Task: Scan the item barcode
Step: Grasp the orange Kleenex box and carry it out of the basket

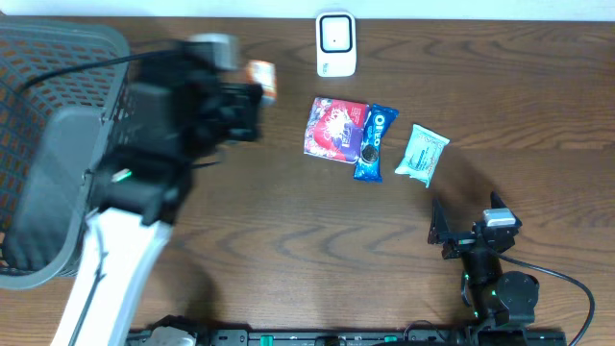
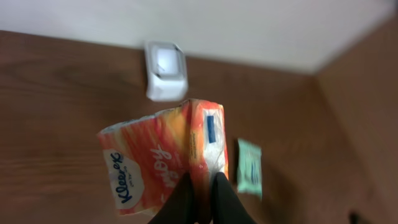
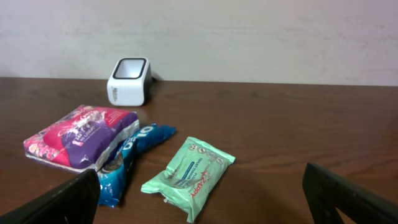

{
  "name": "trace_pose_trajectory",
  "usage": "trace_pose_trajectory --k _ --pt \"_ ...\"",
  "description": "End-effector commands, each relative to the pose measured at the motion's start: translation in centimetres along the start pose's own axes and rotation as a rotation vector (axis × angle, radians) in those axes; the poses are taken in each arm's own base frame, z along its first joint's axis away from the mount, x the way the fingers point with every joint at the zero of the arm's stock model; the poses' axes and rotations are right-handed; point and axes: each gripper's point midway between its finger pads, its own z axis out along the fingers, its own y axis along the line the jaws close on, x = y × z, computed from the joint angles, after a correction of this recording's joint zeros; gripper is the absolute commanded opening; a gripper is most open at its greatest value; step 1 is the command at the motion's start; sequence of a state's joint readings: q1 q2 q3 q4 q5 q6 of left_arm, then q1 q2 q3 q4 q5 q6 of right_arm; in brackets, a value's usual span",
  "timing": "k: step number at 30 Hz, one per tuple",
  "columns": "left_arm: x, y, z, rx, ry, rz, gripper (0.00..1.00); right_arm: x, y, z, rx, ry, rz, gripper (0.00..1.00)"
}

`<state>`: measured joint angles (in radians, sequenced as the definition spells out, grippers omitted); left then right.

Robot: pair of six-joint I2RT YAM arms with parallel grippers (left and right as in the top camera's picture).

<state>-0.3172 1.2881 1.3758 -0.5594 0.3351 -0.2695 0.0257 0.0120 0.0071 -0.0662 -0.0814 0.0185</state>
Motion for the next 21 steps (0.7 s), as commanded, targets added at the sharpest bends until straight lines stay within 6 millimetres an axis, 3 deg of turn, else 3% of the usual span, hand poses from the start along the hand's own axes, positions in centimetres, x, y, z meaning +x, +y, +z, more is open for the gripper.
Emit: trace_pose_trajectory --k 1,6,11,14,17,19,21 --pt "2.0 0.3 4.2 -0.093 0.067 0.196 0.07 0.0 0.2 0.0 -0.006 0.0 0.014 0.99" --pt "5.5 4.0 10.4 -0.271 0.203 0.366 0.07 0.0 0.2 0.0 -0.006 0.0 0.014 0.99" --pt "9.4 8.1 14.9 -0.38 0.332 0.395 0.07 0.0 0.2 0.0 -0.006 0.0 0.014 0.99" --pt "11.4 9.5 17.1 -0.395 0.385 0.394 0.08 0.0 0.2 0.0 -0.006 0.0 0.014 0.99" --pt "12.9 10.1 18.3 -0.397 0.419 0.39 0.42 0.0 0.2 0.0 -0.006 0.0 0.014 0.99" --pt "13.1 10.3 18.4 -0.399 0.426 0.39 0.49 0.0 0.2 0.0 -0.006 0.0 0.014 0.99" --pt "13.0 10.2 18.4 -0.398 0.423 0.39 0.49 0.0 0.2 0.0 -0.006 0.0 0.014 0.99"
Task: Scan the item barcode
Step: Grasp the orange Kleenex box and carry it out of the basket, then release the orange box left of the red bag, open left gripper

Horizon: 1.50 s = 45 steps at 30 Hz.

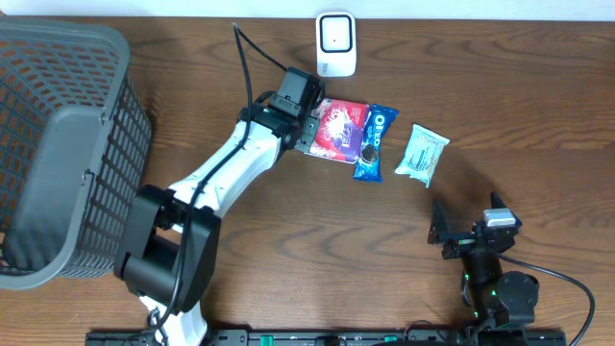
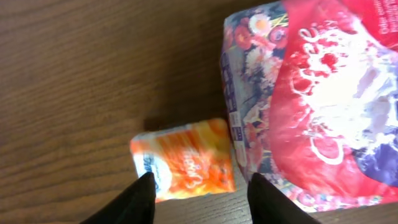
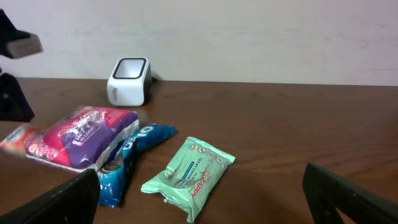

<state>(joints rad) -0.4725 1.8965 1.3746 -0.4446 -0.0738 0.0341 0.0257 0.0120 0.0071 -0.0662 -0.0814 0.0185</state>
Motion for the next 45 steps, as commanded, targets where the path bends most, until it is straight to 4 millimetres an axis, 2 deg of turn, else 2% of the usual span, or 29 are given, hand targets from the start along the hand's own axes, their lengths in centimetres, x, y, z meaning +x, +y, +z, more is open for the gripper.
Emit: trace_pose_trajectory --k 1,6,10,11,13,14,16,17,18,21,25,31,38,41,45 --pt "-0.6 0.5 -0.6 -0.024 -0.022 0.01 0.49 0.0 0.2 0.0 -0.006 0.0 0.014 0.99" --pt "-1.2 0.7 -2.8 -0.022 -0.05 -0.021 0.5 0.0 0.2 0.0 -0.006 0.0 0.014 0.99" --pt "-1.8 1.3 -7.0 -0.016 -0.094 -0.129 0.51 0.0 0.2 0.0 -0.006 0.0 0.014 0.99" --pt "-2.0 1.4 -8.2 -0.013 -0.109 -0.152 0.59 0.0 0.2 0.0 -0.006 0.0 0.014 0.99" --pt "-2.0 1.7 -10.9 -0.007 -0.138 -0.192 0.65 0.0 0.2 0.0 -0.006 0.0 0.014 0.99" --pt "-1.8 1.9 -12.4 -0.004 -0.147 -0.209 0.72 0.0 0.2 0.0 -0.006 0.0 0.014 0.99" --pt "-1.1 2.0 -14.6 0.011 -0.147 -0.209 0.83 0.0 0.2 0.0 -0.006 0.0 0.014 0.99" --pt "-0.4 1.9 -15.8 0.024 -0.14 -0.208 0.93 0.0 0.2 0.0 -0.006 0.0 0.014 0.99" --pt "0.1 1.8 -16.5 0.034 -0.133 -0.206 0.98 0.0 0.2 0.0 -0.006 0.0 0.014 0.99" --pt "2.4 1.8 -18.7 0.051 -0.084 -0.199 0.98 0.0 0.2 0.0 -0.006 0.0 0.014 0.99" --pt "5.3 2.0 -19.8 0.04 0.005 -0.19 0.98 0.0 0.2 0.0 -0.006 0.0 0.014 0.99" --pt "8.7 2.2 -19.9 0.021 0.145 -0.178 0.98 0.0 0.2 0.0 -0.006 0.0 0.014 0.99" --pt "9.6 2.4 -20.3 0.002 0.178 -0.315 0.98 0.0 0.2 0.0 -0.006 0.0 0.014 0.99" --pt "9.1 3.6 -20.5 -0.016 0.14 -0.424 0.98 0.0 0.2 0.0 -0.006 0.0 0.014 0.99" --pt "8.6 6.1 -20.7 -0.05 0.099 -0.563 0.98 0.0 0.2 0.0 -0.006 0.0 0.014 0.99"
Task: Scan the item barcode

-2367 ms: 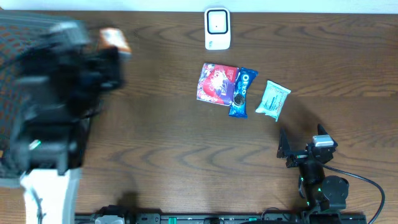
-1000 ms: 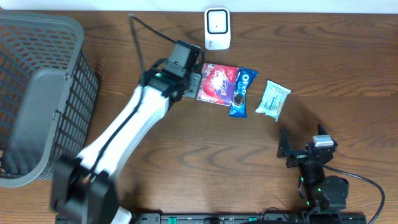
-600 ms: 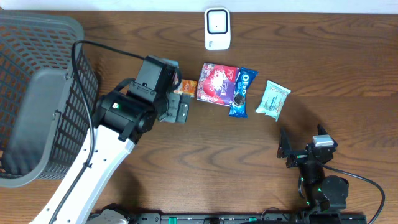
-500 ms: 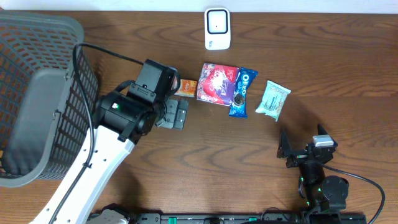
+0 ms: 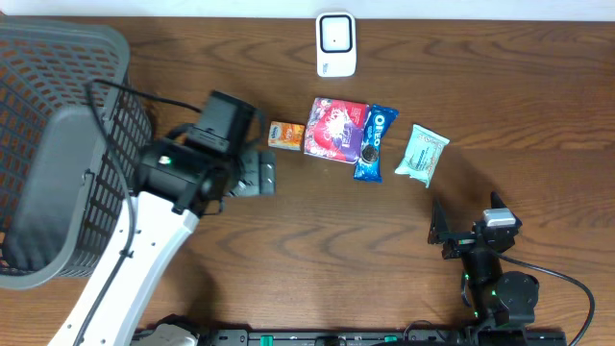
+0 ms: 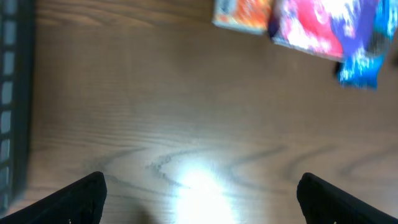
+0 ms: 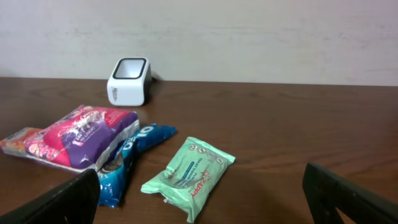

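The orange Kleenex pack lies flat on the table, touching the left edge of the red and purple pack. It shows too in the left wrist view, orange pack, and at the edge of the right wrist view, orange pack. The white scanner stands at the back edge. My left gripper is open and empty, hanging over bare wood to the near left of the pack. My right gripper rests open by the front edge.
A blue Oreo pack and a green tissue pack lie to the right of the red pack. A large grey basket fills the left end of the table; its wall edges the left wrist view.
My left gripper was open right over the orange pack beside the red pack. It now stands back to the near left, and the pack lies alone. The right arm has not moved.
At first my left gripper was shut on the orange Kleenex pack, held in the air facing the scanner. Then the pack lay on the table against the red pack with my jaws open over it. Now the gripper is away from it, empty.
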{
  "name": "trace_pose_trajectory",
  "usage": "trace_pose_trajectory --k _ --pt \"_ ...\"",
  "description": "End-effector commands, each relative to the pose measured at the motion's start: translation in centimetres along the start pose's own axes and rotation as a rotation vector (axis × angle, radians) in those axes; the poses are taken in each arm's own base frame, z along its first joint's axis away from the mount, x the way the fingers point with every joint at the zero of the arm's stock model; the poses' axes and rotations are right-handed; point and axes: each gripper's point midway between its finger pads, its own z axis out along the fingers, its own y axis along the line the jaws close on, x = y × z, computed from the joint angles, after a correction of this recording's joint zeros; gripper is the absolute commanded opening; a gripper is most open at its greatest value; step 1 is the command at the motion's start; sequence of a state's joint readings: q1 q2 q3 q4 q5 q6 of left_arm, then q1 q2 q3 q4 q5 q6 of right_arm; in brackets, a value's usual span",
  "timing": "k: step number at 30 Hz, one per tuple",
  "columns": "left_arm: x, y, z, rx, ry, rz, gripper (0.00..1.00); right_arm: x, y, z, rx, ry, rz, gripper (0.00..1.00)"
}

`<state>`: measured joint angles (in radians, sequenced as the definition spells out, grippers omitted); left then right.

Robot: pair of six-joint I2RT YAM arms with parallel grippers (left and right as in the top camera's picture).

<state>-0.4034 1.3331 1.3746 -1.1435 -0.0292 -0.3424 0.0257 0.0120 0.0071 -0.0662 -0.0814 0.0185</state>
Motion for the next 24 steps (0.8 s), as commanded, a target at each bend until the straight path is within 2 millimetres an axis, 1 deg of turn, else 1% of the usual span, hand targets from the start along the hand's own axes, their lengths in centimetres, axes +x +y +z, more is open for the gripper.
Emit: trace_pose_trajectory --k 1,4,24 --pt "-1.12 2.08 -0.79 -0.017 -0.051 -0.157 0.98 0.04 0.16 -0.02 -0.006 0.0 0.014 0.99" --pt "-1.36 2.83 -0.66 -0.028 -0.051 -0.182 0.98 0.04 0.16 -0.02 -0.006 0.0 0.014 0.99" --pt "-1.09 2.92 -0.64 -0.032 -0.04 -0.182 0.98 0.04 0.16 -0.02 -0.006 0.0 0.014 0.99"
